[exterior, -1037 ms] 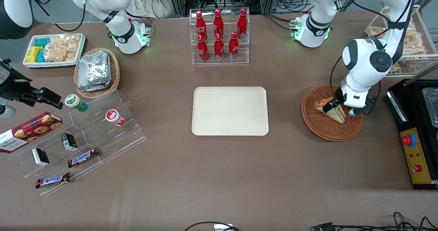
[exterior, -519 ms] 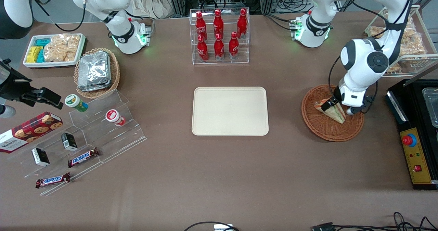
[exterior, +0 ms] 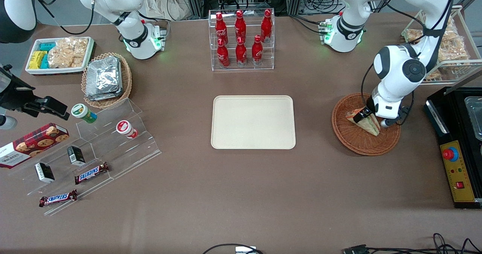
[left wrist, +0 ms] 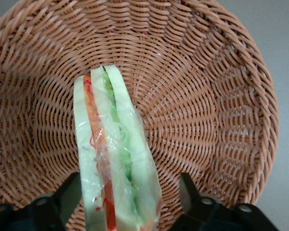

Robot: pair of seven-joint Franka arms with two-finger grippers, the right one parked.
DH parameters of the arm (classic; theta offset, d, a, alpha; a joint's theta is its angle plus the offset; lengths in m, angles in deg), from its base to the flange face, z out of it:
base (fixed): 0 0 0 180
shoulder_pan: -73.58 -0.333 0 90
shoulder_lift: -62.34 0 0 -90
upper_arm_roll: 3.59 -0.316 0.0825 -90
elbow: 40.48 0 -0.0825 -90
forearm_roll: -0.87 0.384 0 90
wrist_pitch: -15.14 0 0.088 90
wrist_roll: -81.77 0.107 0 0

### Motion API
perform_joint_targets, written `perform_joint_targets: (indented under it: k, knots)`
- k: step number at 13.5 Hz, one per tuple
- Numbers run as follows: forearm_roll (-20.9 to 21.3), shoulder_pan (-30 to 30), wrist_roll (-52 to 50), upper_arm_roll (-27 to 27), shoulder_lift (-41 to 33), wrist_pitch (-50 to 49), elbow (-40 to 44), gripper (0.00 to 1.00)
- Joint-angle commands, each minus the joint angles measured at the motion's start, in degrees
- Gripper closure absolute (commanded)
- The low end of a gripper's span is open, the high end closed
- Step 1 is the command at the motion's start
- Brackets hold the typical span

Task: Place sandwich from basket to tray
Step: 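Lower the left gripper and close it on the sandwich's upright edge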

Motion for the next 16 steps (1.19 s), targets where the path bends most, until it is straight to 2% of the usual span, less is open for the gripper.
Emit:
perform_joint_targets:
  k: [1, 2, 6, 8, 11, 16]
  knots:
    - [-0.03, -0.09, -0.43, -0.1, 0.06, 1.74, -0.59, 0.75]
    - [0.06, -0.09, -0.43, -0.1, 0.06, 1.74, -0.59, 0.87]
    - [0.06, -0.01, 0.27, -0.1, -2.74, -0.27, -0.33, 0.88]
    - [1.46, 0.52, 2.2, 0.25, -6.42, -6.31, 0.46, 0.88]
    - [1.82, 0.61, 12.99, 0.43, -11.53, -14.24, 1.95, 0.88]
    - [1.82, 0.7, 31.45, 3.58, -16.37, -17.86, 2.04, 0.87]
